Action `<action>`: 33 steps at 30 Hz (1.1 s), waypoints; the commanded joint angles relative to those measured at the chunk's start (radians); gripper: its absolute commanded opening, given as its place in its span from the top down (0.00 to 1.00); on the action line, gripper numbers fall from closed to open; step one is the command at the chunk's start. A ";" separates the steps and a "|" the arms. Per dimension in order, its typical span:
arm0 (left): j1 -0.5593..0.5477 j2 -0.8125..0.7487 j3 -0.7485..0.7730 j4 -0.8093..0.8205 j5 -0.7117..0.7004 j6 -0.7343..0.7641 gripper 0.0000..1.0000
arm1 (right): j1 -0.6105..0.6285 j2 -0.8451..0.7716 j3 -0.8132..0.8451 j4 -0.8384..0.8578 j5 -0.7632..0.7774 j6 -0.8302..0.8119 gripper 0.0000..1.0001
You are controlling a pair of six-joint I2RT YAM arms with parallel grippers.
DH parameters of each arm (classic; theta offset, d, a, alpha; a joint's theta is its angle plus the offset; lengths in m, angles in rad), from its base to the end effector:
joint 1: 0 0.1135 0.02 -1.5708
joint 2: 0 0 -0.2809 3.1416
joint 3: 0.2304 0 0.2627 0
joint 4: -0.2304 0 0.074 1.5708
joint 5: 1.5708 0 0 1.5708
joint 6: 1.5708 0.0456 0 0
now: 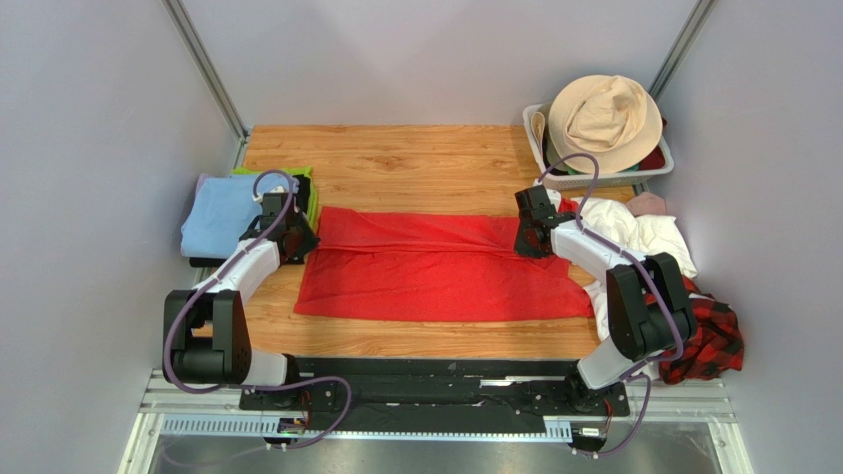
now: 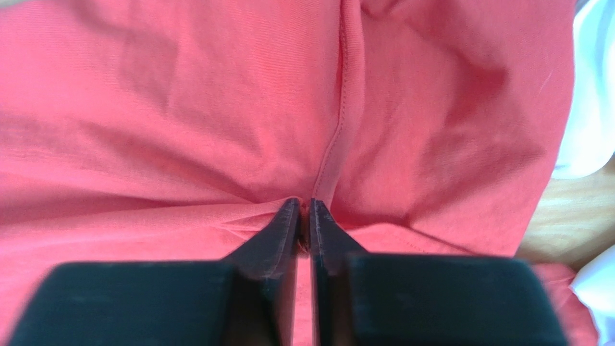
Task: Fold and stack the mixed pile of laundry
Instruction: Fold the tank top at the center of the board.
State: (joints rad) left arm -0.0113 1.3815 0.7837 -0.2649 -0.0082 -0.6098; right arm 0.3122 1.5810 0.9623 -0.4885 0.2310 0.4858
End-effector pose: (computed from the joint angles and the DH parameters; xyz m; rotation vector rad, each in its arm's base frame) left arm 0.2901 -0.0029 0.2042 -0.7263 2.3417 -0.2674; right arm 0.3067 0.0880 0.1890 0.2994 2.6109 -0.0399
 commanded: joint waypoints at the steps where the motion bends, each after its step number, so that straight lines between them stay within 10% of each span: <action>1: 0.005 -0.022 -0.029 -0.007 -0.001 -0.018 0.85 | 0.004 -0.029 -0.011 0.021 0.016 0.020 0.74; 4: 0.005 -0.051 -0.046 -0.007 -0.003 -0.019 0.66 | 0.002 -0.055 -0.016 0.016 0.040 0.031 0.62; 10: -0.004 -0.183 -0.041 -0.036 -0.009 0.018 0.58 | 0.002 -0.145 0.001 0.010 0.059 0.030 0.55; 14: -0.048 -0.217 0.026 -0.059 0.002 0.038 0.69 | 0.005 -0.147 0.041 0.027 -0.010 0.027 0.67; 18: -0.113 -0.110 0.156 -0.069 0.031 0.062 1.00 | 0.011 -0.072 0.111 0.030 -0.126 0.037 1.00; 33: -0.099 0.314 0.264 -0.134 0.120 0.048 1.00 | 0.010 0.117 0.031 0.094 -0.216 0.145 1.00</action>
State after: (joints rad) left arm -0.1261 1.7039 1.0687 -0.3916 0.0879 -0.5663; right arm 0.3195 1.7588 1.0798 -0.4507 0.0341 0.5804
